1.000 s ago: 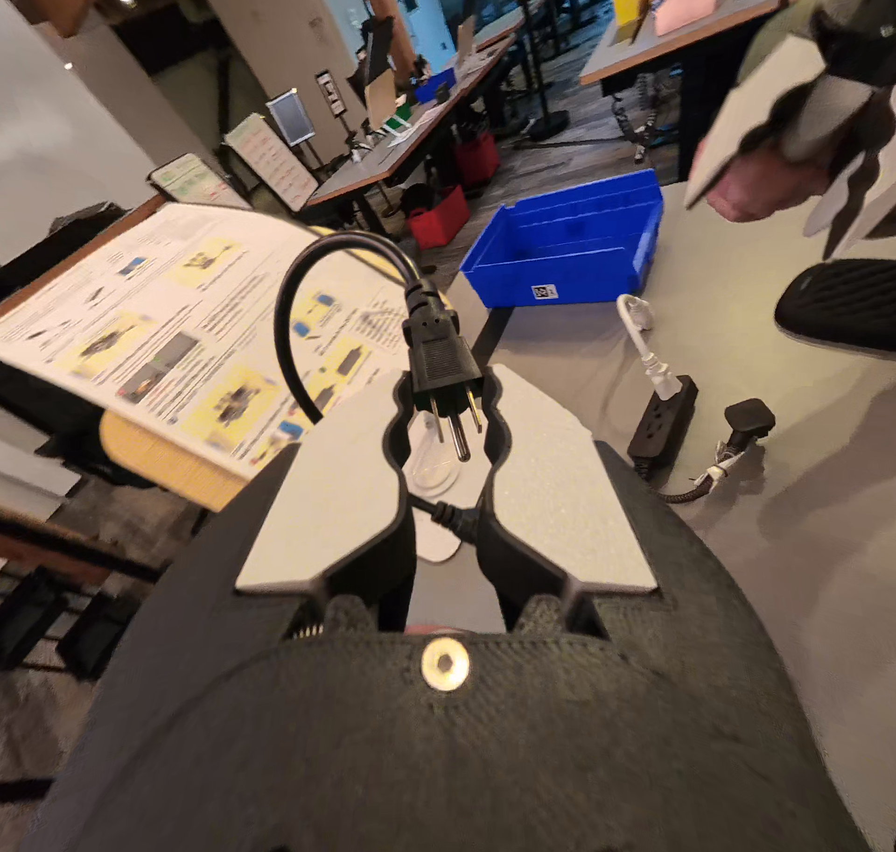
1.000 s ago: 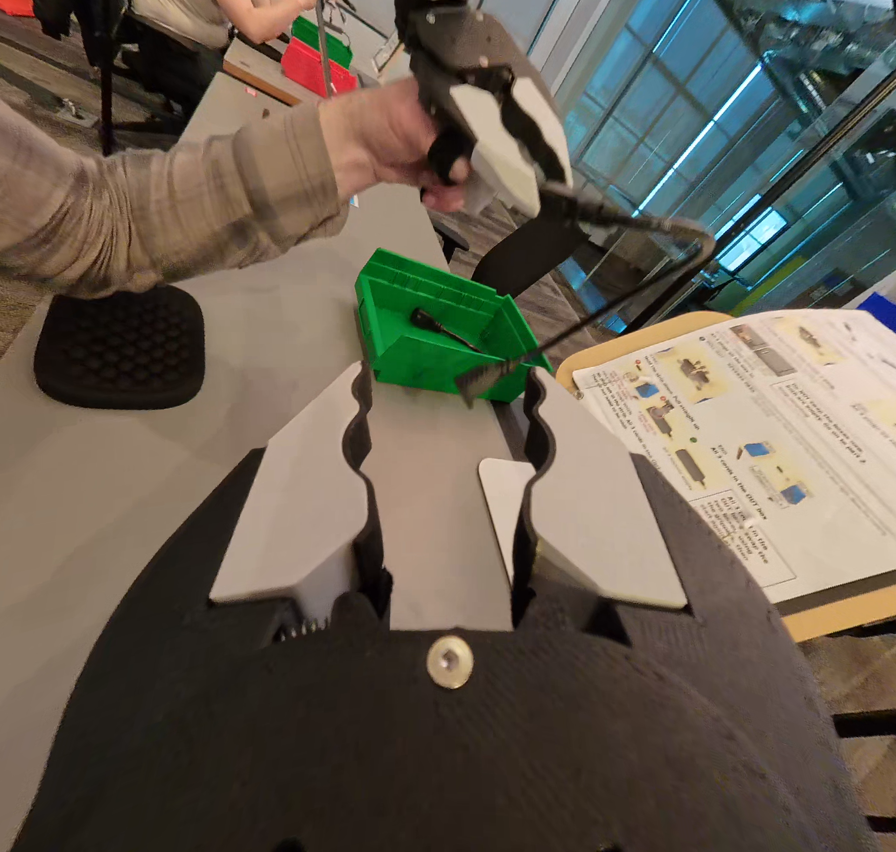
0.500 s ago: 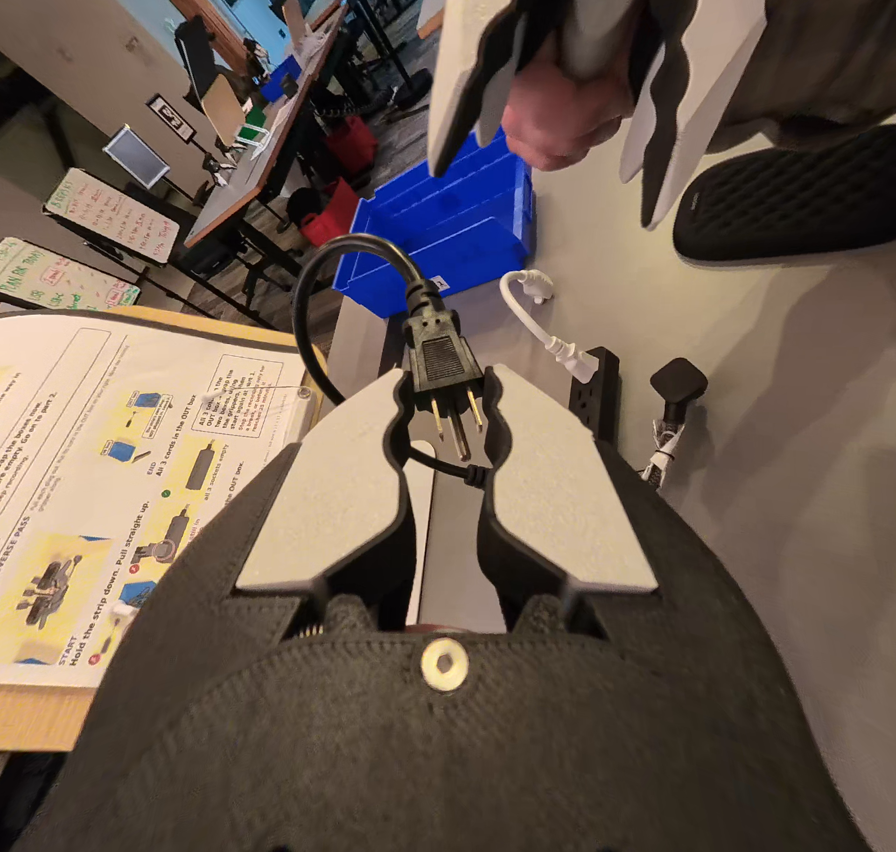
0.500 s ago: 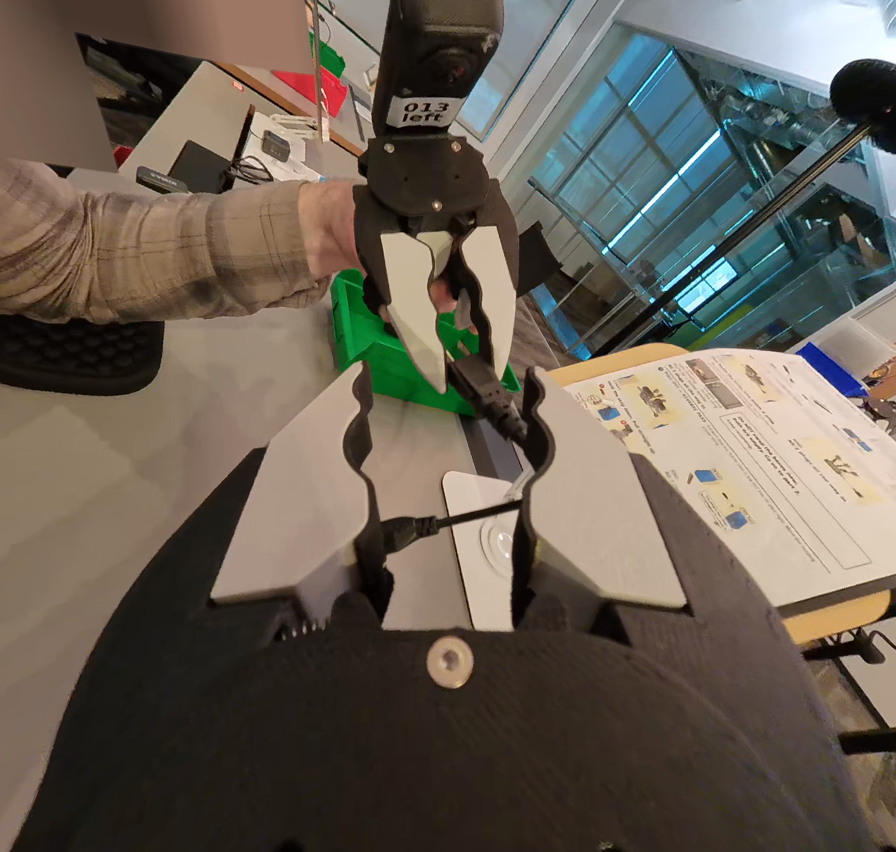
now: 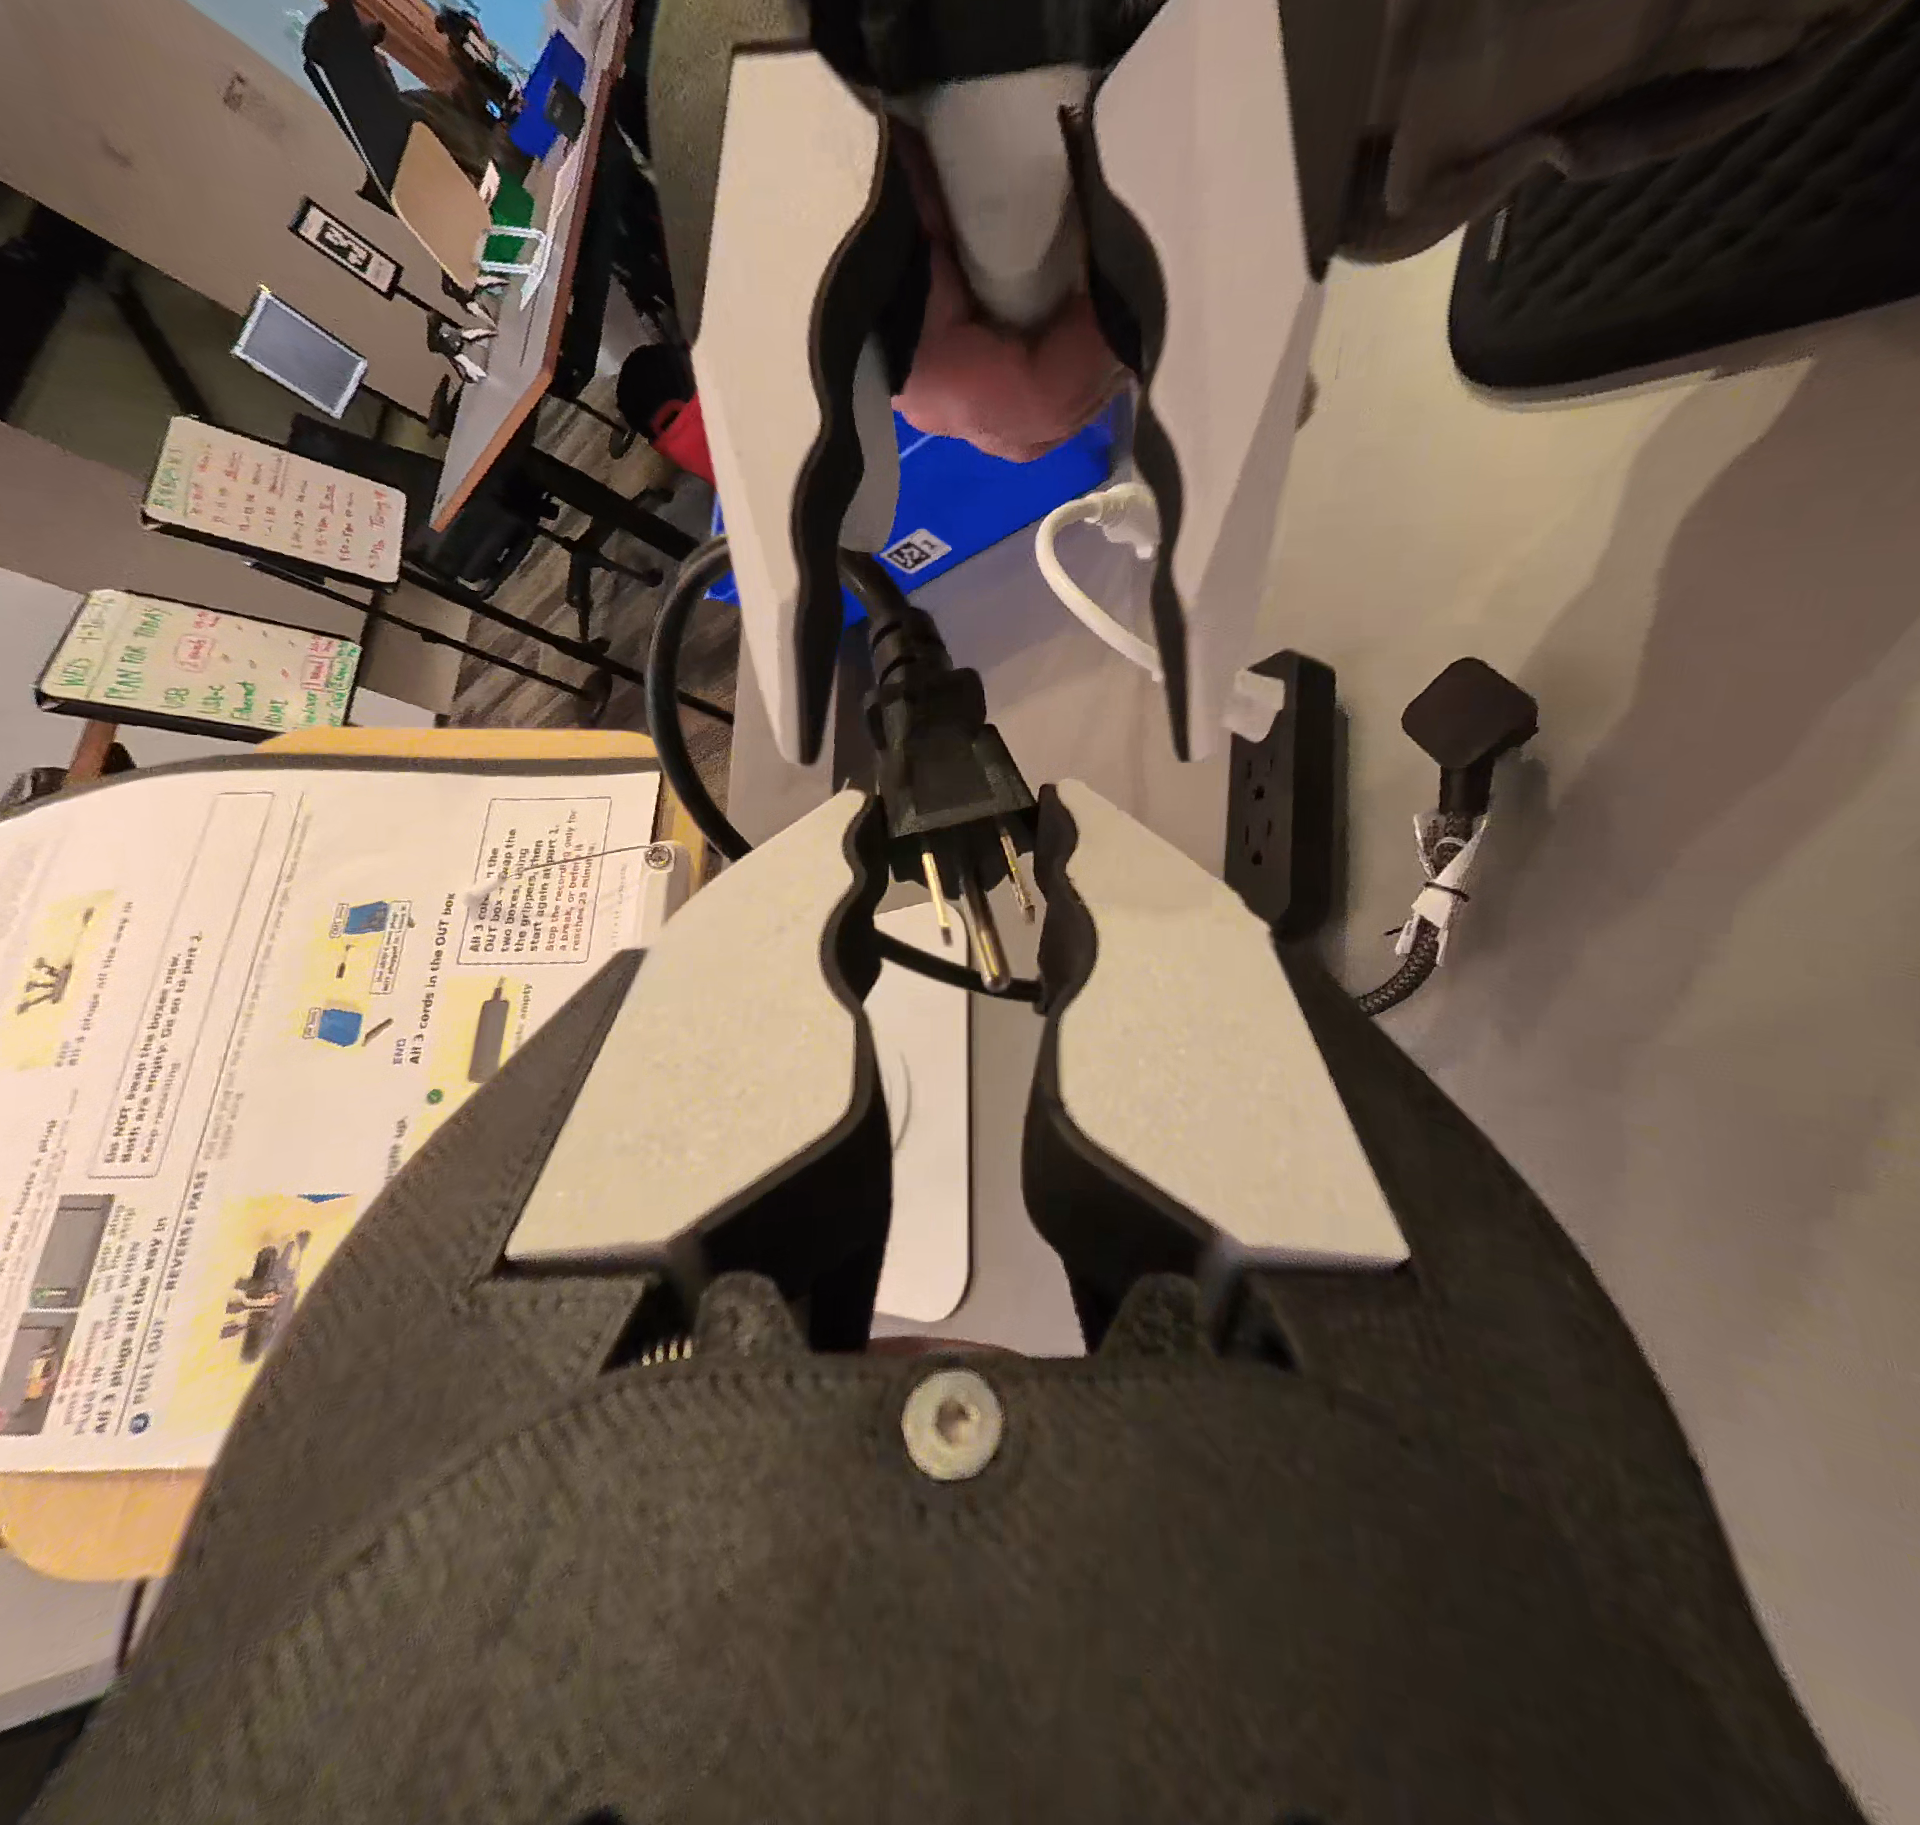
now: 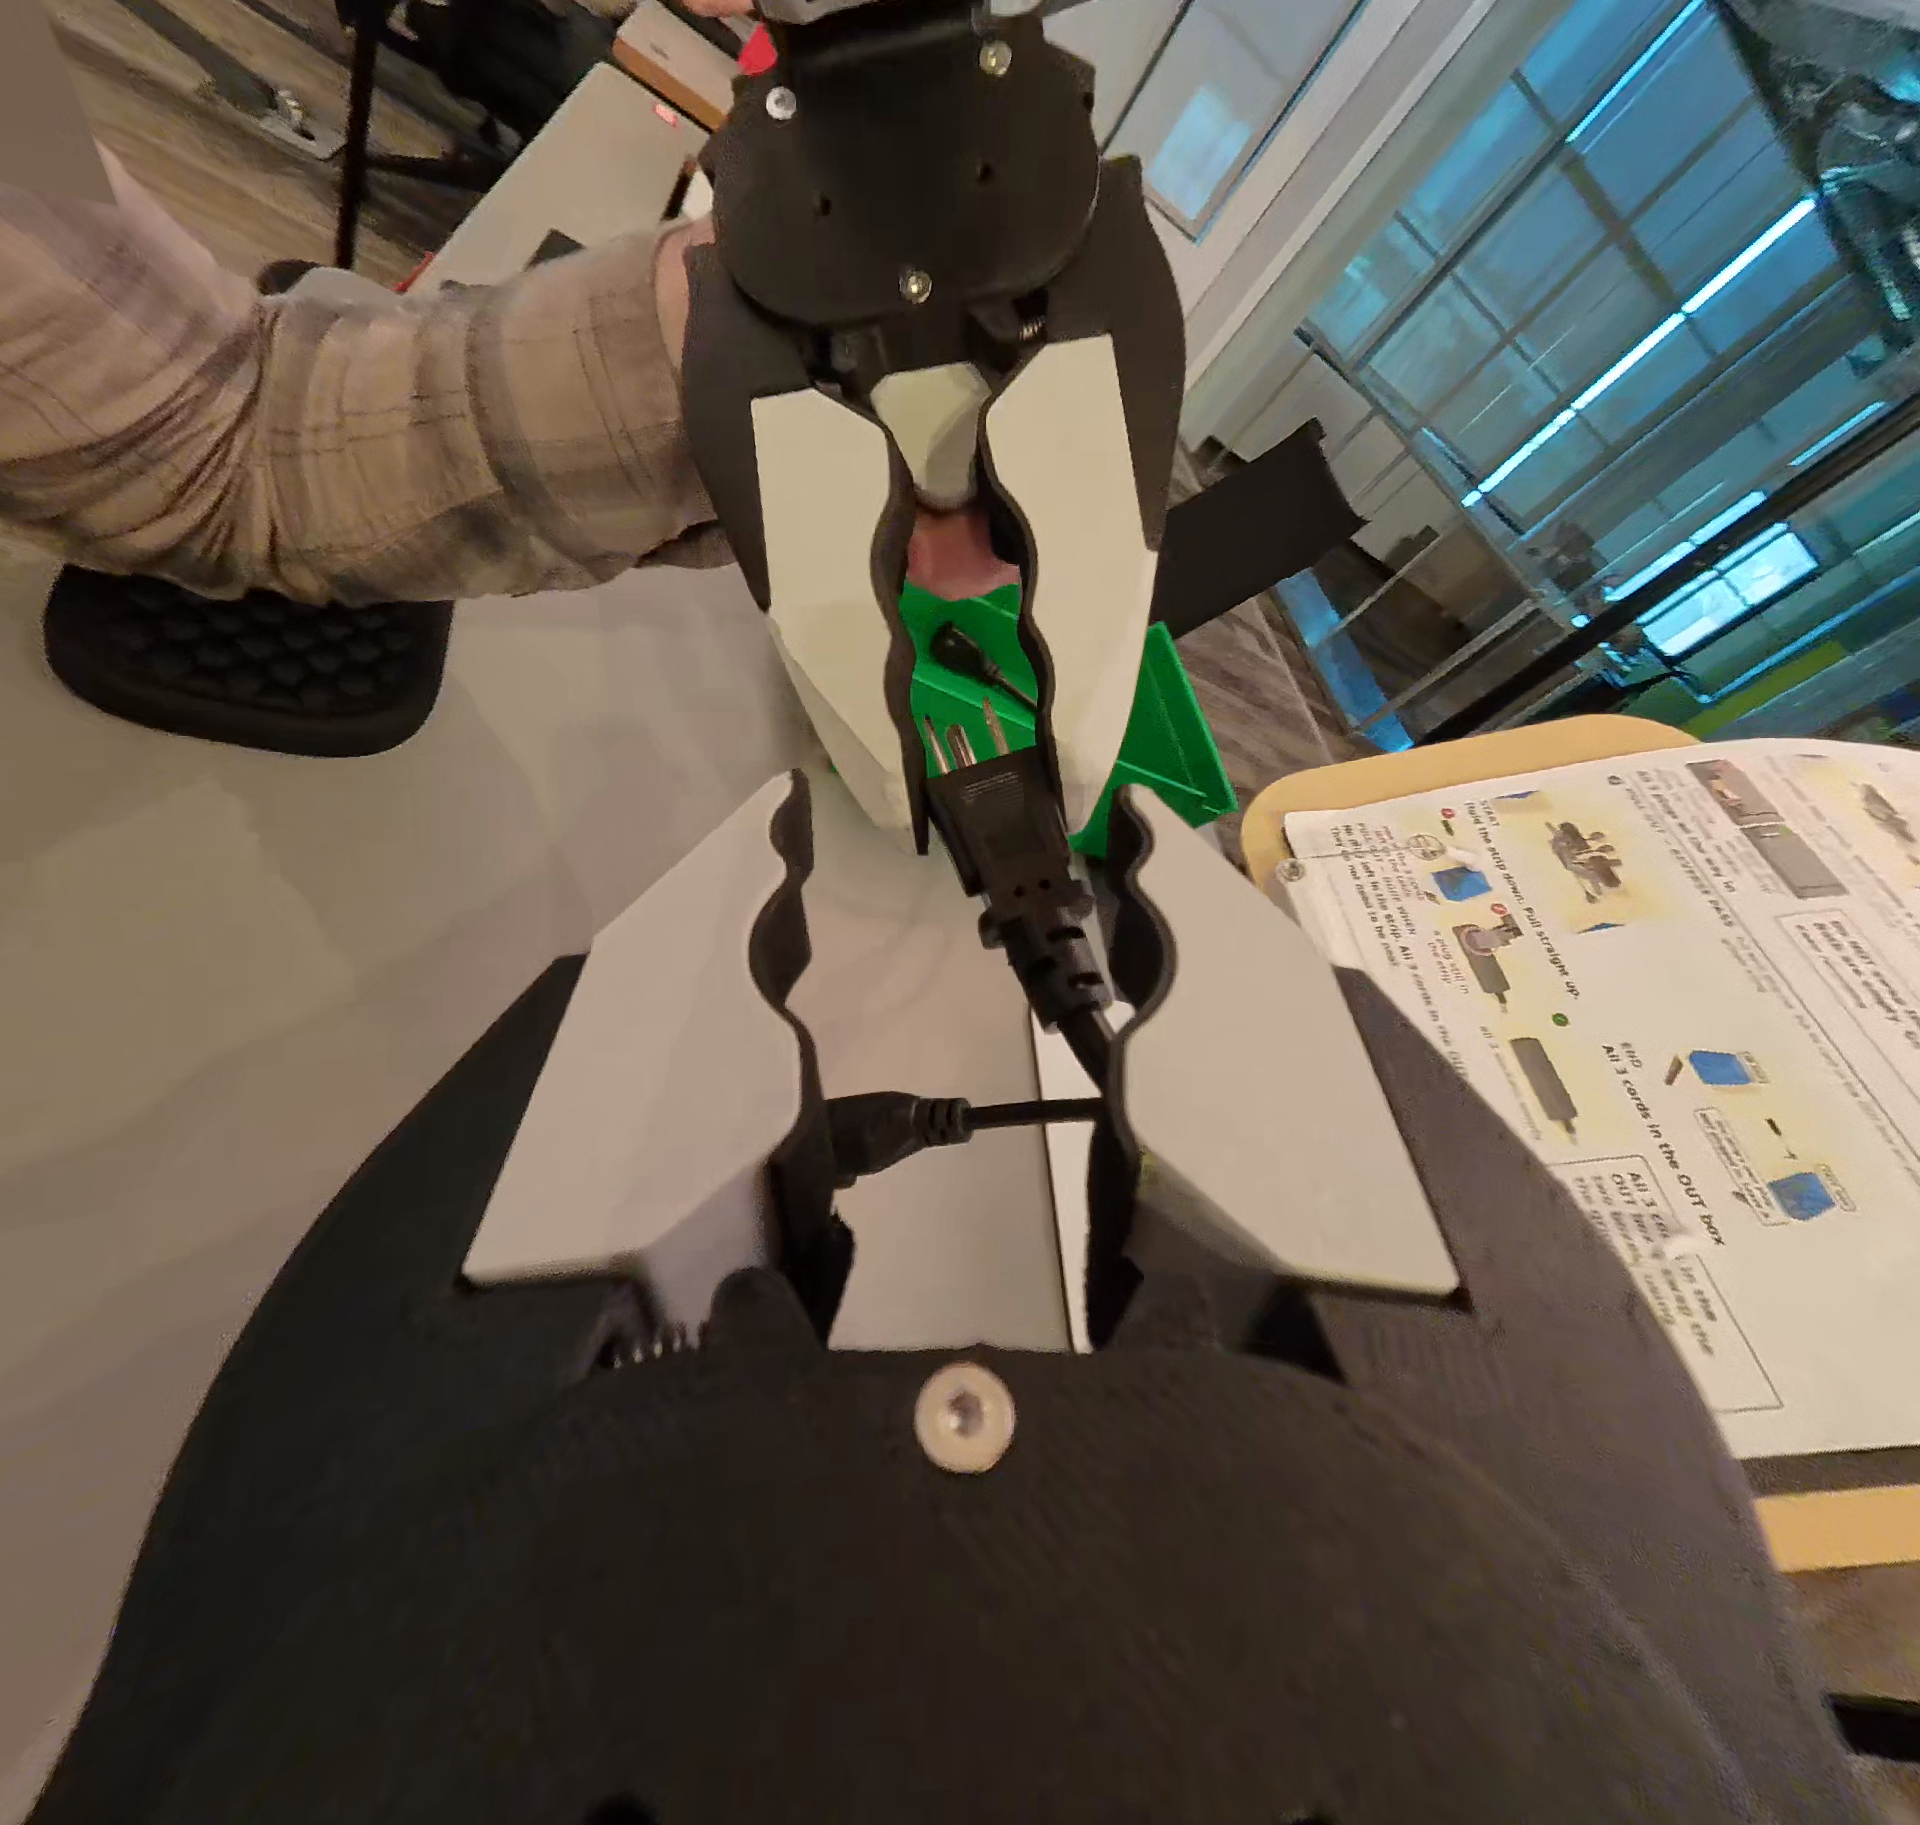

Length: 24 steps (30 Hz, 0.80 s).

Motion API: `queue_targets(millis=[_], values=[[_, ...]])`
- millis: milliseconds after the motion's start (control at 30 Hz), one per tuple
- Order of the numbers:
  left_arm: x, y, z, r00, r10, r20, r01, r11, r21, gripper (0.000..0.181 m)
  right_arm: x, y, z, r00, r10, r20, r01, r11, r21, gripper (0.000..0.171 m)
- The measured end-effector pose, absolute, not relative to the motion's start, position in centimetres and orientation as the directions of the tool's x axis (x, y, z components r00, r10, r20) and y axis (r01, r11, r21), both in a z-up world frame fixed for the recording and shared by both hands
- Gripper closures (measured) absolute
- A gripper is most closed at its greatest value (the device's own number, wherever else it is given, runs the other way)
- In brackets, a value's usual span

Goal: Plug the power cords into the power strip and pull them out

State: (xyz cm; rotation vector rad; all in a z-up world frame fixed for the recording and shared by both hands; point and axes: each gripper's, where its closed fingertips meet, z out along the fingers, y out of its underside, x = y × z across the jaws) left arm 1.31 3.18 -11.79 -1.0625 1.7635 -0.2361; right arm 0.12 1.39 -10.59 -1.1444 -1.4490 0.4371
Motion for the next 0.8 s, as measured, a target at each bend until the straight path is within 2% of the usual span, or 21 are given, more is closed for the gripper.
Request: queue_targets(millis=[67, 200, 333, 400, 467, 567, 667, 800], values=[[1.4, 3.0, -11.7, -0.097, -0.740, -0.665, -0.541, 0.600, -0.589, 0.155, 0.4, 1.5, -11.0, 0.129, 0.824, 0.552, 0.417, 0.461, -0.784, 0.120], [1.2, 2.6, -11.3, -0.101, -0.741, -0.663, -0.515, 0.609, -0.603, 0.155, 2.2, 2.3, -10.4, 0.125, 0.720, 0.683, 0.538, 0.529, -0.656, 0.111], [0.9, 2.4, -11.0, -0.100, -0.734, -0.672, -0.511, 0.617, -0.599, 0.155, 4.4, 3.0, -10.5, 0.040, 0.635, 0.771, 0.713, 0.523, -0.467, 0.088], [0.8, 2.1, -10.9, -0.108, -0.728, -0.677, -0.506, 0.627, -0.593, 0.155, 4.6, 2.8, -10.5, 0.016, 0.653, 0.757, 0.700, 0.534, -0.475, 0.075], [0.8, 1.4, -10.8, -0.130, -0.726, -0.675, -0.489, 0.639, -0.594, 0.155, 4.3, 2.3, -10.6, 0.002, 0.723, 0.691, 0.649, 0.524, -0.551, 0.066], [0.8, 0.5, -10.9, -0.164, -0.714, -0.680, -0.482, 0.660, -0.576, 0.155, 3.3, 0.5, -10.4, -0.081, 0.784, 0.616, 0.522, 0.560, -0.643, 0.066], [1.0, -0.9, -11.4, -0.220, -0.697, -0.682, -0.476, 0.687, -0.549, 0.155, 2.7, 0.5, -12.8, -0.187, 0.805, 0.563, 0.580, 0.553, -0.598, 0.066], [2.0, -1.9, -11.9, -0.254, -0.675, -0.693, -0.455, 0.716, -0.530, 0.155, 2.2, -0.2, -15.9, -0.273, 0.869, 0.413, 0.638, 0.485, -0.598, 0.099]])
